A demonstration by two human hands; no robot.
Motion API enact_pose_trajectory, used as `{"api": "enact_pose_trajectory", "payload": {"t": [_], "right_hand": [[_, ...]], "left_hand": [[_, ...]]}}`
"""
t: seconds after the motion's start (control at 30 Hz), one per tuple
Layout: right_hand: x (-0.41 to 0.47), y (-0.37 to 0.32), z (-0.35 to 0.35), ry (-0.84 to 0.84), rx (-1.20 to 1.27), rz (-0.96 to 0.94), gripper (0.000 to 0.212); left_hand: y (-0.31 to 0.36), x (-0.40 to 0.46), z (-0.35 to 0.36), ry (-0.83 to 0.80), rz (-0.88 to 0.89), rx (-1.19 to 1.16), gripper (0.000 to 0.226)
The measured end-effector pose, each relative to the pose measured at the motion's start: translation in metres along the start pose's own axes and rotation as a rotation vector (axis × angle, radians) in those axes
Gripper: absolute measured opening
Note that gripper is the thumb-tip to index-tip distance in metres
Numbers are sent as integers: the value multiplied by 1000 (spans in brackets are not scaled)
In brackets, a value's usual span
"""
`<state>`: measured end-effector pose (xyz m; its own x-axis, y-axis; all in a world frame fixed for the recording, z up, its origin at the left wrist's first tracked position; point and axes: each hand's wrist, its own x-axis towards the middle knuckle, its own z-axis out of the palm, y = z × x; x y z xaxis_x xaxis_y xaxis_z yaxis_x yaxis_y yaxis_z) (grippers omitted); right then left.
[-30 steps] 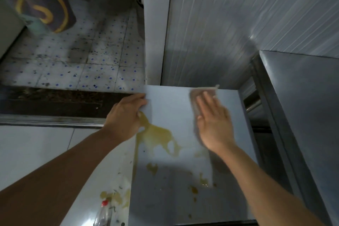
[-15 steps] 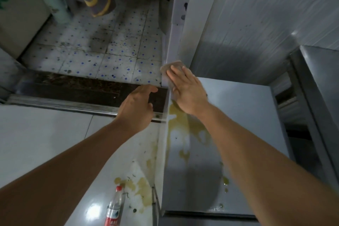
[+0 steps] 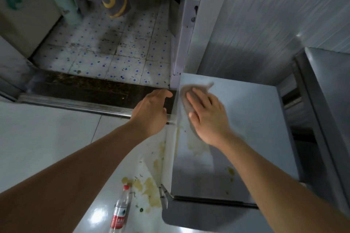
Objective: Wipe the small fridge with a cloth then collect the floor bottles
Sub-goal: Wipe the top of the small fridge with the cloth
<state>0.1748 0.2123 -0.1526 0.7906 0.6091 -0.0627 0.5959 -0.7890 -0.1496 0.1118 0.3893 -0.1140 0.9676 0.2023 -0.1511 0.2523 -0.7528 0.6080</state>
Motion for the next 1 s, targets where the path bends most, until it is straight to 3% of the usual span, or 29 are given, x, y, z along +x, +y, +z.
{"api": "enact_pose_trajectory", "payload": {"t": [0.13,0.33,0.43,0.7,0.8,0.87,1.0], "right_hand": [[16,-10,7,-40,-10,148,58],[-85,-62,21,-88,24,-67,60],[-95,-47,19,-115,37,-81,58],[-82,76,4,-23,-30,469,58],[-101,85,0,-7,-9,595,59],[-113,64,2,7,1,559,59],[-153,8,9,39,68,251,56]], "left_hand": [[-2,-7,5,-10,-36,9,50],[9,-17,6,-30,-28,9,52],[17,-22,11,-32,-10,32,52],[33,-24,40,-47,96,136,59],[35,-26,48,-49,133,228,61],[38,-28,53,-53,126,281,61],[50,-28,64,-36,148,310,59]]}}
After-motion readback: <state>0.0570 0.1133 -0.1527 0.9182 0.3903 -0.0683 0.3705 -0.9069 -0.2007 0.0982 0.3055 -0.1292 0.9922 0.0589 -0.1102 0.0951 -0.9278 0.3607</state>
